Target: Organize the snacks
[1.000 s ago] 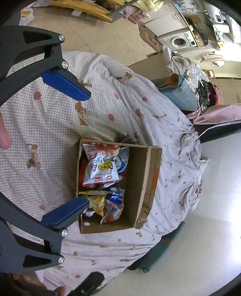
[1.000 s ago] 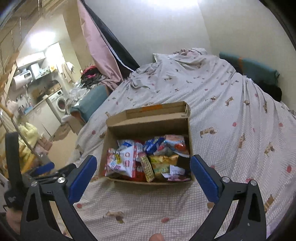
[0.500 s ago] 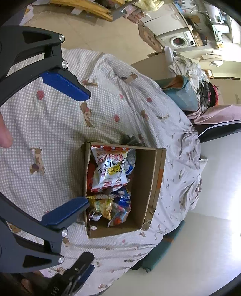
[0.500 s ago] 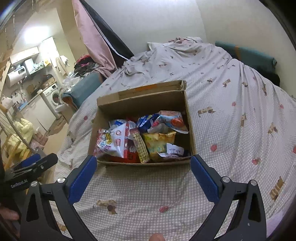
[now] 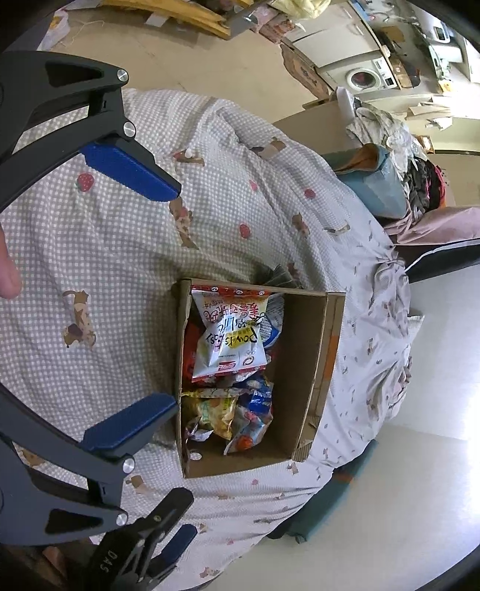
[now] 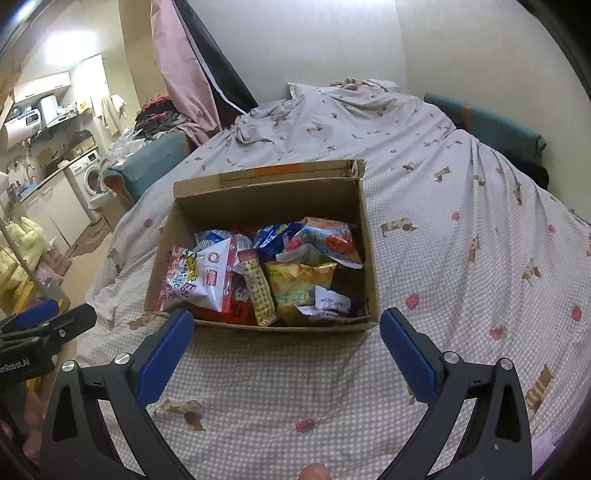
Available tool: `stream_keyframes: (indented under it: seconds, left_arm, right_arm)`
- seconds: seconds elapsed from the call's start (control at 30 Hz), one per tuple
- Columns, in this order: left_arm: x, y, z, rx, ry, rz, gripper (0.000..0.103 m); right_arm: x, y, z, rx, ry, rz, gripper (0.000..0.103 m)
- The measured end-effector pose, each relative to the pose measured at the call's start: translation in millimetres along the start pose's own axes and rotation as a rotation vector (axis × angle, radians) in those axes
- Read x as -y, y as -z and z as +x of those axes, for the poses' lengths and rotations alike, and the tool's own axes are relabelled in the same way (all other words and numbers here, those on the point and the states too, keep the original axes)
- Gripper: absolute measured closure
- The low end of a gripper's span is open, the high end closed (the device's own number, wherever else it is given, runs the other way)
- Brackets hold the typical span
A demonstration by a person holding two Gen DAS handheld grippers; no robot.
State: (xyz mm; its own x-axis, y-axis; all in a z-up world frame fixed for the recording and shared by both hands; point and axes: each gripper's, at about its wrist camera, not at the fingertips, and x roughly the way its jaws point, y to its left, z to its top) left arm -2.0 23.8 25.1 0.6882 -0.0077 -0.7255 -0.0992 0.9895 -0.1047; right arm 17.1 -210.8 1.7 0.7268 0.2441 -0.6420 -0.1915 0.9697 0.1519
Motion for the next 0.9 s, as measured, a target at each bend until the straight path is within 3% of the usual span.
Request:
stream_keyframes:
  seconds: [0.9]
  left_arm:
    - [3.2, 0.3, 2.3, -0.010, 0.008, 0.003, 0.000]
  right_arm:
    - [-0.9, 1.8, 4.0, -0.021, 0.000, -0.004, 0.000]
